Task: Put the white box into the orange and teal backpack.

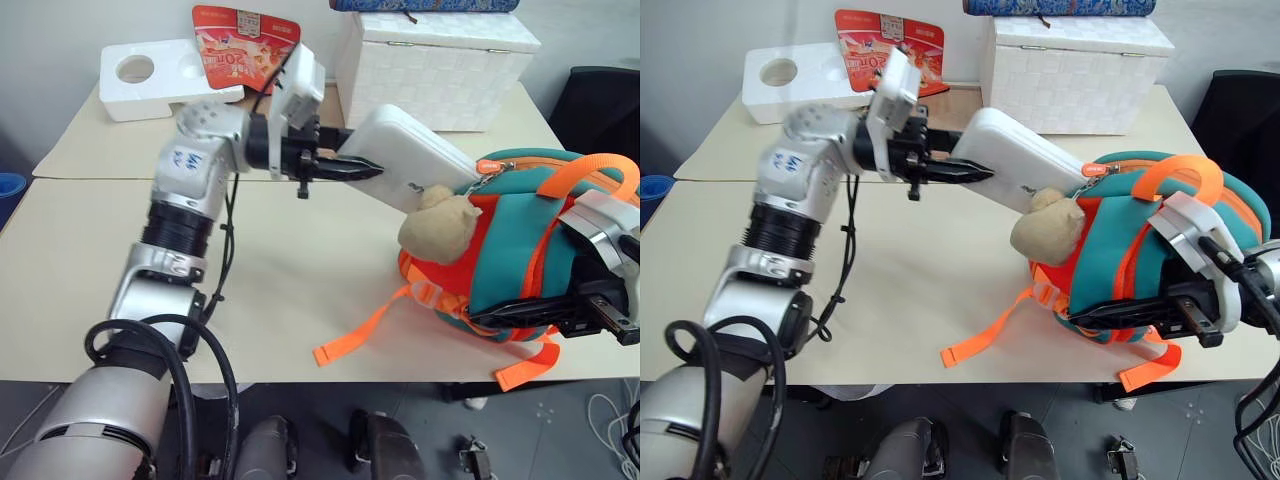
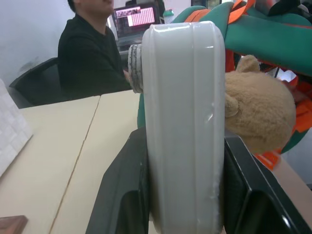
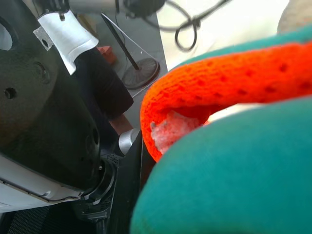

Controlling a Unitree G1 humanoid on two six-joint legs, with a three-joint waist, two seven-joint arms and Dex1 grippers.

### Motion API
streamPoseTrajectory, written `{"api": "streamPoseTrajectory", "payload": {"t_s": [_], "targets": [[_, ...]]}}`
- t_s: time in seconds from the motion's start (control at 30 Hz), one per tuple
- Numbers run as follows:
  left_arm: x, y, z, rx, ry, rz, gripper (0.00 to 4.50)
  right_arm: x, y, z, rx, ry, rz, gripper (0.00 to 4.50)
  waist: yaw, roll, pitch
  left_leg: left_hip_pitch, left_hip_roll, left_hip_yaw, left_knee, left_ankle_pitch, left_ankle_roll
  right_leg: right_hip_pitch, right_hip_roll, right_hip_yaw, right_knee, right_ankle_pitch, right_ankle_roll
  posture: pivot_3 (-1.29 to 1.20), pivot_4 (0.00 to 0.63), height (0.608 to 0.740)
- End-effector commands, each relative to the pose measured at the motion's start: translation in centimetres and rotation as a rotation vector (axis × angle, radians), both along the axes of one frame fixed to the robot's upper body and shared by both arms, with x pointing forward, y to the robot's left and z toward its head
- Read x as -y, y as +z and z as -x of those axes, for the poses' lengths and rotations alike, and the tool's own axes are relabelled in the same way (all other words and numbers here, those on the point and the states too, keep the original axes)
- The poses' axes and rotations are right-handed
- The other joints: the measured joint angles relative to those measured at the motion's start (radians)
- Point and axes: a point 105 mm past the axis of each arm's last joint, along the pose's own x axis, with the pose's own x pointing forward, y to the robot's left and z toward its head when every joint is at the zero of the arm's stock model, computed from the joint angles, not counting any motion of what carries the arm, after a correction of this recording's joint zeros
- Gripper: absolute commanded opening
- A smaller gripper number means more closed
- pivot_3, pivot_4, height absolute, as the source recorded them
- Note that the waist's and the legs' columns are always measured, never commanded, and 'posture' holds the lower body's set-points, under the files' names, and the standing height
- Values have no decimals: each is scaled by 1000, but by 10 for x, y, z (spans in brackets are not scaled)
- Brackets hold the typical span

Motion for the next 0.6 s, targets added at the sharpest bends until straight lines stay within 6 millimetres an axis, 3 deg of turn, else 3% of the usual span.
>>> {"api": "streamPoseTrajectory", "payload": {"t_s": [0.03,0.2,0.4,0.5,0.6], "targets": [[21,-10,8,18,-53,-28,1340,-6,7,7,22,56,-25,12,0,0,0,0,0,0,0,0,0,0,0,0,0,0,0,0,150,740],[18,-30,-1,29,-16,-86,1340,-6,8,8,29,37,-26,12,0,0,0,1,0,0,0,0,0,1,0,0,-1,0,0,0,150,740],[-24,-2,-9,-23,33,-34,1340,5,9,13,35,-14,6,12,-3,0,0,0,0,-1,0,0,0,1,0,-1,-1,0,0,0,150,740],[-49,16,-1,-53,25,-9,1340,12,12,13,42,-53,16,12,-12,0,0,0,1,1,-1,-1,-1,0,0,-1,-1,0,0,0,150,740],[-61,31,10,-78,4,19,1340,17,12,13,47,-79,27,12,-15,0,0,1,2,1,-1,-1,-1,-1,0,-1,0,0,0,0,150,740]]}}
